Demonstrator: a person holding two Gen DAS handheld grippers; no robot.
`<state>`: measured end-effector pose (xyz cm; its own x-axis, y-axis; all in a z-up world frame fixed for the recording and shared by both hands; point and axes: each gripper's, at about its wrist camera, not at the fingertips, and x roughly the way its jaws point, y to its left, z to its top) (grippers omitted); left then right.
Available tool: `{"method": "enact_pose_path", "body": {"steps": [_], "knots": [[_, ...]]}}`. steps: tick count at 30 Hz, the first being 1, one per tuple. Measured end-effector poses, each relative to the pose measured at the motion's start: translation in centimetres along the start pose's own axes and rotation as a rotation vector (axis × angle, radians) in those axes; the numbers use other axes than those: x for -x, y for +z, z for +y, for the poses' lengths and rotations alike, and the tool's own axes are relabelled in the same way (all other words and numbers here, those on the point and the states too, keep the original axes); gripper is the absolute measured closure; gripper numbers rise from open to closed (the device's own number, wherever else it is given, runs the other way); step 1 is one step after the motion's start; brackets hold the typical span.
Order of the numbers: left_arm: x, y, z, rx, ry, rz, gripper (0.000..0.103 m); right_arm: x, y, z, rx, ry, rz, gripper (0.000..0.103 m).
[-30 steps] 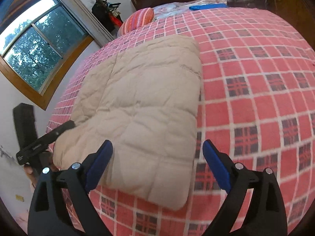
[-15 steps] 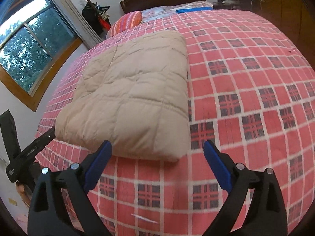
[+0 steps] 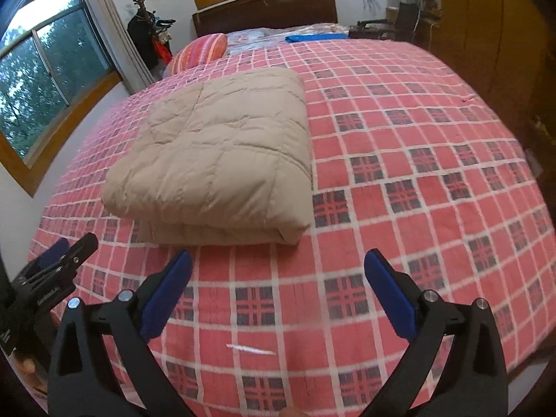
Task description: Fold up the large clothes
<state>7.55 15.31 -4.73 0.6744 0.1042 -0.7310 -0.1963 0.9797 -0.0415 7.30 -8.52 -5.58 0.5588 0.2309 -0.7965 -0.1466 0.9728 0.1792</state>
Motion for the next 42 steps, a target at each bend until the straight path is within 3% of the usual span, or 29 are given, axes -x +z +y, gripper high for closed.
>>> {"method": "enact_pose_path", "body": {"steps": [5, 10, 13, 42], "knots": [[2.5, -0.9, -1.1, -0.050, 0.020, -0.052, 0.009, 1.6, -1.4, 0.8, 0.011, -0.060, -0.022, 0.003], [4.8, -1.5, -1.7, -0.058, 0.028, -0.099, 0.009, 3.0, -2.7, 1.3, 0.025, -0.065, -0.044, 0.003], [5.3, -1.9, -1.9, -0.060, 0.029, -0.102, 0.009, 4.0, -3.4, 2.0, 0.048, -0.103, -0.072, 0.003], [8.8, -4.5, -1.3, -0.037, 0.078, -0.145, 0.009, 7.9, -5.8, 1.9, 0.068, -0.107, -0.143, 0.003]]}}
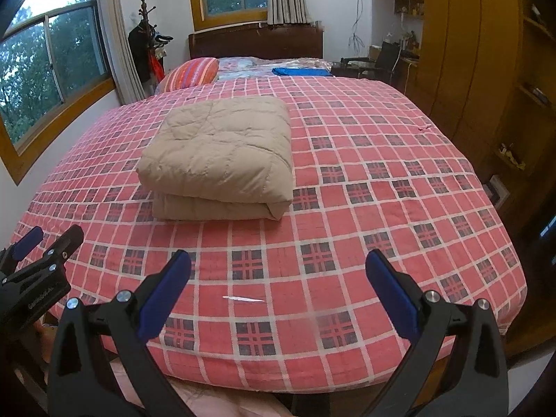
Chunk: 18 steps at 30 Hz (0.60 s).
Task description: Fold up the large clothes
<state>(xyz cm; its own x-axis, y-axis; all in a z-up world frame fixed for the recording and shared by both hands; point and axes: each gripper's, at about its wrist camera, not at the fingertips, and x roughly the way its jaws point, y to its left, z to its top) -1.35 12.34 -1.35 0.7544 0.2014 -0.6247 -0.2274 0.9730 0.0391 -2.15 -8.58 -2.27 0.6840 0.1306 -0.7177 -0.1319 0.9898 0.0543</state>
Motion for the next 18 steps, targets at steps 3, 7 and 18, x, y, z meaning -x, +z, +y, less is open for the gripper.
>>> {"method": "enact_pose_path", "body": {"steps": [3, 7, 18], "knots": [[0.15, -0.07, -0.09, -0.005, -0.001, -0.004, 0.009, 0.27, -0.16, 0.18, 0.010, 0.000, -0.008, 0.003], [0.34, -0.19, -0.22, -0.010, -0.003, -0.006, 0.009, 0.57, -0.19, 0.56, 0.026, 0.005, -0.020, 0.003], [0.43, -0.24, -0.29, -0.010, -0.001, -0.010, 0.009, 0.47, -0.22, 0.50, 0.017, 0.013, -0.013, 0.003]]}}
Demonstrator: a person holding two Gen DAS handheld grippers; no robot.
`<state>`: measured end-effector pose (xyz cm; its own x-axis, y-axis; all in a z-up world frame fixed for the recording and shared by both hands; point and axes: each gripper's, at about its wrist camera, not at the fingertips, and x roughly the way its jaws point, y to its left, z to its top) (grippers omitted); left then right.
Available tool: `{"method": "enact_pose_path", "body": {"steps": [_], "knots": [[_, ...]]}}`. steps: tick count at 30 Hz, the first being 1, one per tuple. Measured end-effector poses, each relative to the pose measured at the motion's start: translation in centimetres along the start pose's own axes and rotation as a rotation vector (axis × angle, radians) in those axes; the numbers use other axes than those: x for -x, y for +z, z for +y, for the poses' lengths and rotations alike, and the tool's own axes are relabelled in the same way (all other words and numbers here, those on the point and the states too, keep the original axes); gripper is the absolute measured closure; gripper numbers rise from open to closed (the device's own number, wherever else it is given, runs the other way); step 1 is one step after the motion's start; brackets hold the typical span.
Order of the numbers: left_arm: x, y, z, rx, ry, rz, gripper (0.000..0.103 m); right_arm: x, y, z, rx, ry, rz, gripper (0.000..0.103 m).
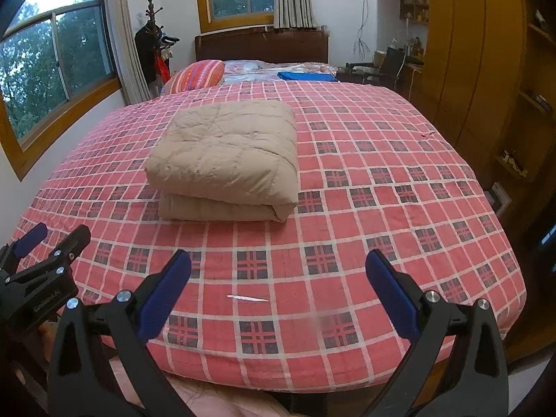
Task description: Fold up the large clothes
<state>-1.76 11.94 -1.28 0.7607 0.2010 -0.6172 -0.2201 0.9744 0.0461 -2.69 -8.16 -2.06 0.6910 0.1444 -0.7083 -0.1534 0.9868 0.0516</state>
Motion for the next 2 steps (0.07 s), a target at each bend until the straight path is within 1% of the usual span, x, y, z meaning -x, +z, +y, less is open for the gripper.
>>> {"method": "enact_pose_path", "body": {"steps": [2], "knots": [[0.07, 0.05, 0.08, -0.001, 0.000, -0.001, 0.008, -0.02, 0.02, -0.08, -0.006, 0.011, 0.001, 0.003]]}}
